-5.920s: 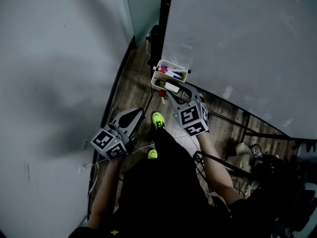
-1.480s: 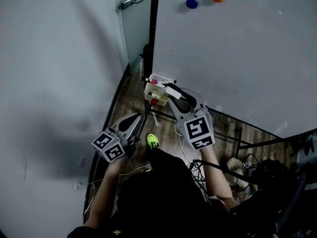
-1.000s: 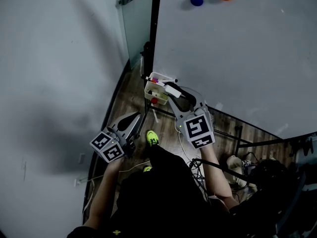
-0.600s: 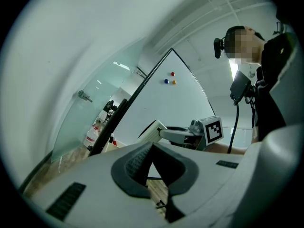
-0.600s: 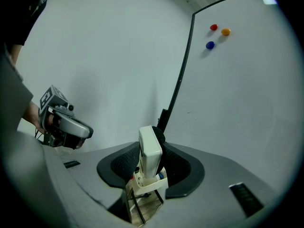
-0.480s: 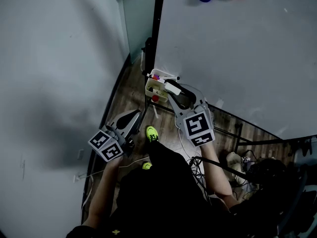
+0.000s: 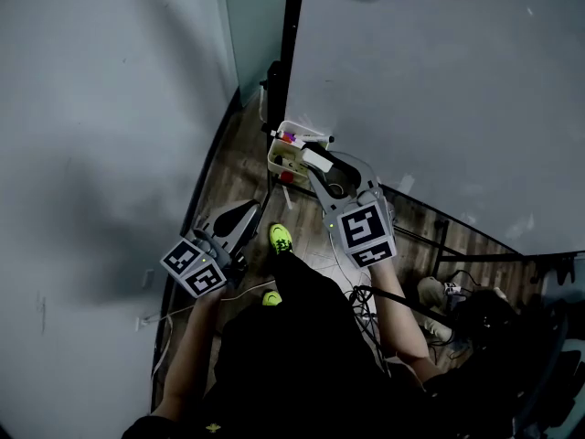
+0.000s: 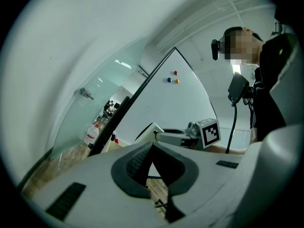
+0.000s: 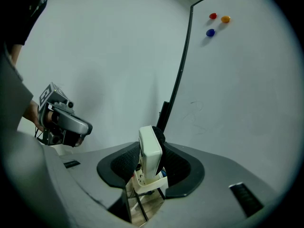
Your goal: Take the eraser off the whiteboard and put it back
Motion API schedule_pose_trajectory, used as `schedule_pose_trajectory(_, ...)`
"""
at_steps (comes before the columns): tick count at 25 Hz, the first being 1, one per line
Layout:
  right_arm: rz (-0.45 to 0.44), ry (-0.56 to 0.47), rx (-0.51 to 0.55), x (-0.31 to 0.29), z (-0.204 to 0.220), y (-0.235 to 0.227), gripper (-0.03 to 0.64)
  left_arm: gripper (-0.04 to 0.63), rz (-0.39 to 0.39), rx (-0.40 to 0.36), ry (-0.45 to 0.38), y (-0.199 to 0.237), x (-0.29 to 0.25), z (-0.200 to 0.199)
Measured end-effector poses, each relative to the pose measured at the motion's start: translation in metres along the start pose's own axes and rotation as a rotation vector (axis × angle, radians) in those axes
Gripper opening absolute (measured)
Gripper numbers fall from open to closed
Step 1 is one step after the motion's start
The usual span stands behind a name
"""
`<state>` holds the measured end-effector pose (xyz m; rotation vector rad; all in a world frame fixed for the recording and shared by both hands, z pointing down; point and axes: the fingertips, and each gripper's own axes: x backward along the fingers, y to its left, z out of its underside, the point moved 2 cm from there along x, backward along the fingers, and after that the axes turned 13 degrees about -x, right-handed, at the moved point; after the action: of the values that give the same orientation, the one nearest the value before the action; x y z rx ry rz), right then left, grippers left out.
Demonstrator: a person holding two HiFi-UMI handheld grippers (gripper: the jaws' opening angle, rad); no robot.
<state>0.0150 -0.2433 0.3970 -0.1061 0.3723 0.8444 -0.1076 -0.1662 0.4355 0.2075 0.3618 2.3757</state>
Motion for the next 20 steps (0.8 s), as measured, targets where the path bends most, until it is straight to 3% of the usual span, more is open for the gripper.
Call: schedule_pose_trajectory(20, -0.033, 0.055, -0.030, -0.028, 0.022, -0.004, 0.158, 0.020, -0.011, 0.026, 0.044, 0.009, -0.003, 0.013)
